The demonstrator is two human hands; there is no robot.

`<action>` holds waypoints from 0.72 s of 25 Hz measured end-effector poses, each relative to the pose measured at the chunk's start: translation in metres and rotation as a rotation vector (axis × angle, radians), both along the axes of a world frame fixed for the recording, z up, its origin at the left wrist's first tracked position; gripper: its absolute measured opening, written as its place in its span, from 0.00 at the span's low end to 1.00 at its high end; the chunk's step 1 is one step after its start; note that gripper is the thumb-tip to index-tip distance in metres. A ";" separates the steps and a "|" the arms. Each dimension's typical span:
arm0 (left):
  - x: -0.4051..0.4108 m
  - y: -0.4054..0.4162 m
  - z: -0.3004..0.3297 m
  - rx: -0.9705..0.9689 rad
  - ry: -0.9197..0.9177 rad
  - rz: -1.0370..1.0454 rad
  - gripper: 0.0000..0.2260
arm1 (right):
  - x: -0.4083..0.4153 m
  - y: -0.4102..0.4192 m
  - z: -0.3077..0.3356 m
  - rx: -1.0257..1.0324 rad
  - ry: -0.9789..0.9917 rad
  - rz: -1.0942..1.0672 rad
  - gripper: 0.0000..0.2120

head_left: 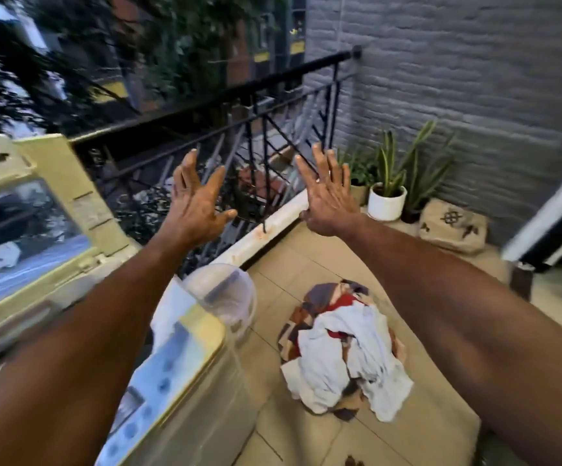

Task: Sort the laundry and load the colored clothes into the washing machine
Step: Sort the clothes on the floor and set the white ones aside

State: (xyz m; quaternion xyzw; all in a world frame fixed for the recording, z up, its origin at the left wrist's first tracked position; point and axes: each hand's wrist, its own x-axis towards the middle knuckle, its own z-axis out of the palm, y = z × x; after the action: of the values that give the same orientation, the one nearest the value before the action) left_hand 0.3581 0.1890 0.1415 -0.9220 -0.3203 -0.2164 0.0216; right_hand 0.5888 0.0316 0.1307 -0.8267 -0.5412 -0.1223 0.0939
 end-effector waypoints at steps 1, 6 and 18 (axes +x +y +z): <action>0.025 -0.010 -0.011 -0.032 0.006 -0.030 0.39 | 0.020 -0.015 -0.010 -0.025 0.016 -0.028 0.54; 0.167 -0.059 -0.080 -0.146 0.040 -0.154 0.38 | 0.130 -0.083 -0.075 -0.146 0.079 -0.152 0.55; 0.277 -0.144 -0.340 -0.464 0.212 -0.388 0.39 | 0.205 -0.151 -0.359 -0.430 0.403 -0.282 0.48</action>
State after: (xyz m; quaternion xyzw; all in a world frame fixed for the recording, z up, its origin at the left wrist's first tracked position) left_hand 0.6351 0.0448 -0.1986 -0.9637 -0.1753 -0.0403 -0.1975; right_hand 0.7934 -0.1192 -0.2284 -0.9020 -0.4052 0.1491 0.0043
